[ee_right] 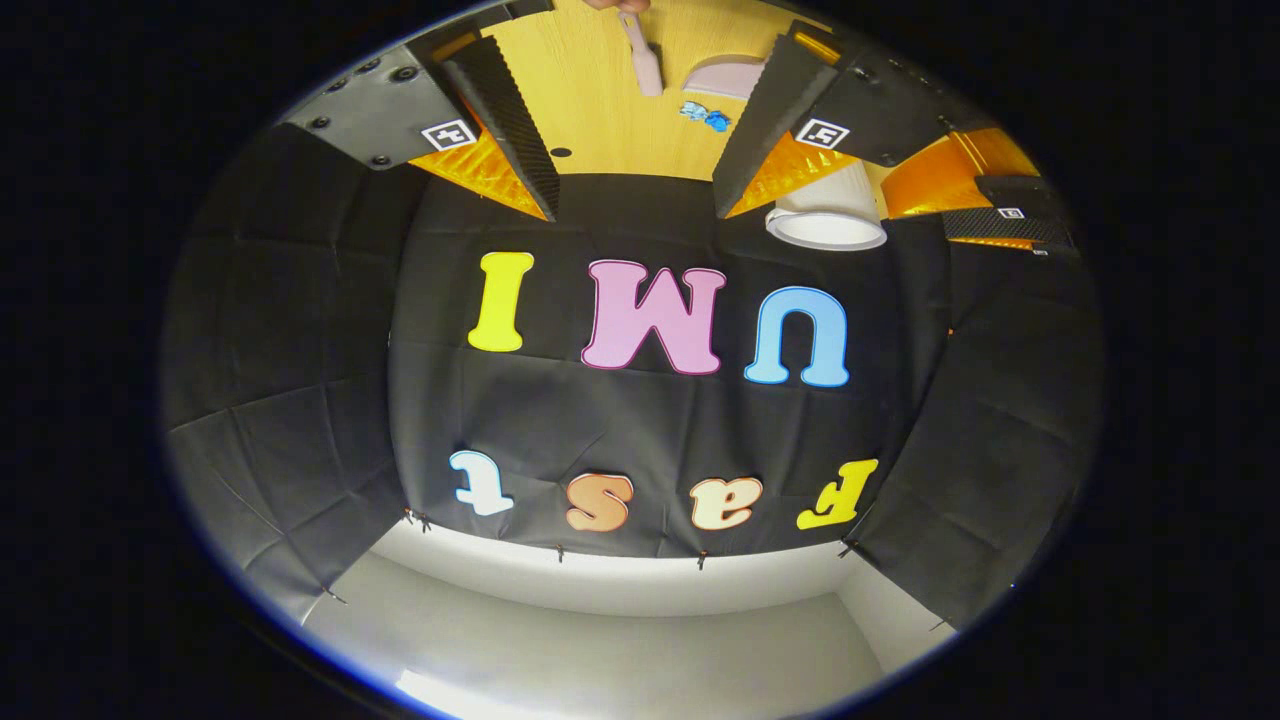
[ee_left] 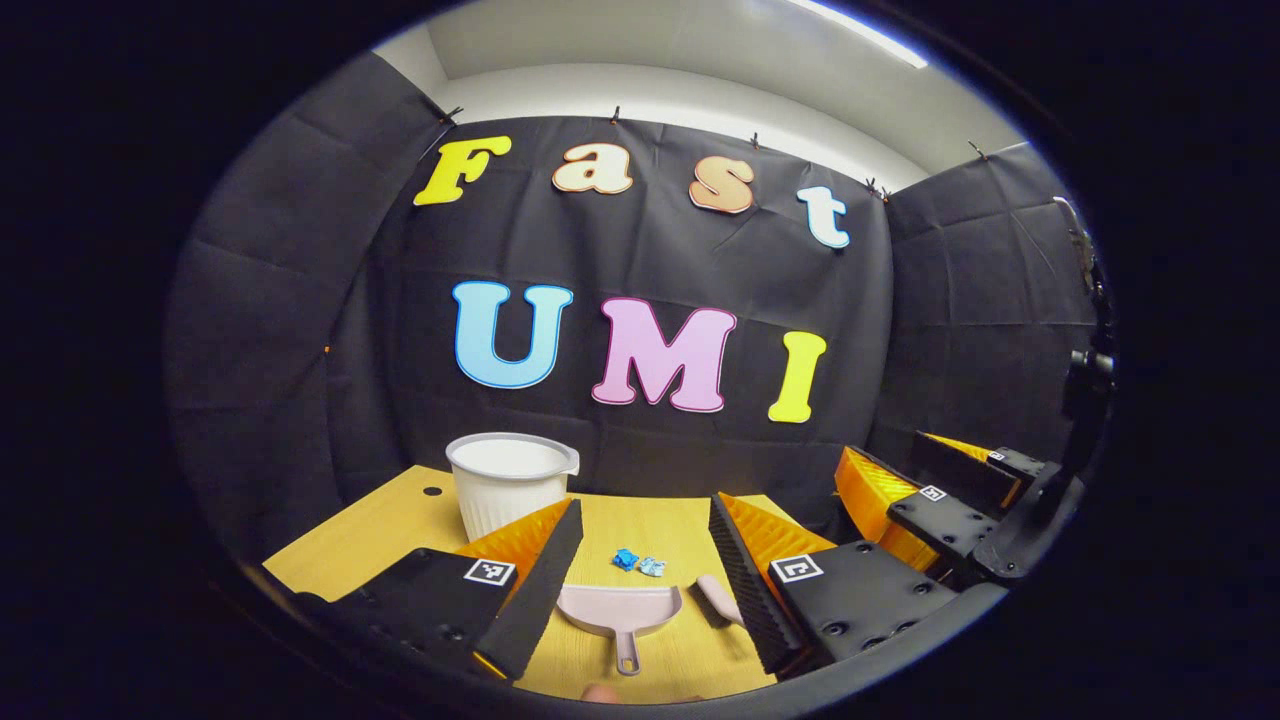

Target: Pick up the small broom and dustpan from the desktop, sweep the trash into the dustpan with the broom, and then empty the trash into the garbage bin.

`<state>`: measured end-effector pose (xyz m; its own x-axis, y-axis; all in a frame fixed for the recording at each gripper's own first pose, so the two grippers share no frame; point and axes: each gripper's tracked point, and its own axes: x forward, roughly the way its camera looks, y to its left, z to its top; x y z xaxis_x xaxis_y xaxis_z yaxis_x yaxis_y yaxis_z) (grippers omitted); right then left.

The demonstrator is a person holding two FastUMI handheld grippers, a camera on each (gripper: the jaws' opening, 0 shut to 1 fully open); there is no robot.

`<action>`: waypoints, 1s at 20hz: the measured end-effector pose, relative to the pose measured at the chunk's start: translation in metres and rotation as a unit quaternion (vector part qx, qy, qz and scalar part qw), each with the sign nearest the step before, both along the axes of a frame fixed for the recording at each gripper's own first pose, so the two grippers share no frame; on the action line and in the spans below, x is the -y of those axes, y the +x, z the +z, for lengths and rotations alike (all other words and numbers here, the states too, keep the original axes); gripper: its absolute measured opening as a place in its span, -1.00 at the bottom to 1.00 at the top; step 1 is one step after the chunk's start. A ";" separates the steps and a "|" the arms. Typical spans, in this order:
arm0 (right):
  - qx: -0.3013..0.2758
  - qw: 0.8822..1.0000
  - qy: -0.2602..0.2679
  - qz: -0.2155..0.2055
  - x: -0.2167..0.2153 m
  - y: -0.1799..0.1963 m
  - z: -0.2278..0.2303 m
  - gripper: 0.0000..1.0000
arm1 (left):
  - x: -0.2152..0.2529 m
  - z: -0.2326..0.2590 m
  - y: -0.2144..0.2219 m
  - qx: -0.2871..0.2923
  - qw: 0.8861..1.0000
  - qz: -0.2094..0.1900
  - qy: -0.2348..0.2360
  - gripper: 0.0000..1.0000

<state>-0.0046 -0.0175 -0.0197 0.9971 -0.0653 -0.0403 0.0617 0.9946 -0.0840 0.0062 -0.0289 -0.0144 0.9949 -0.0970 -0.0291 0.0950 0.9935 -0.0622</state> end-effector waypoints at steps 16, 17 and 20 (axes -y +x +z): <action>-0.020 0.999 -0.034 0.001 0.006 0.016 -0.003 0.94 | -0.002 -0.026 0.034 -0.029 1.000 -0.008 0.007 0.51; -0.025 0.999 -0.035 0.001 0.008 0.022 -0.006 0.98 | -0.001 -0.030 0.040 -0.034 0.999 -0.007 0.006 0.51; -0.038 0.999 -0.037 0.006 0.013 0.037 -0.019 0.98 | 0.006 -0.049 0.056 -0.063 0.998 -0.015 0.003 0.51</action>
<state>0.0327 -0.0303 -0.0382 0.9920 -0.0587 -0.1117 0.0402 0.9861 -0.1615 0.0625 -0.0346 -0.0629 0.9799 -0.1255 -0.1548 0.1159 0.9908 -0.0697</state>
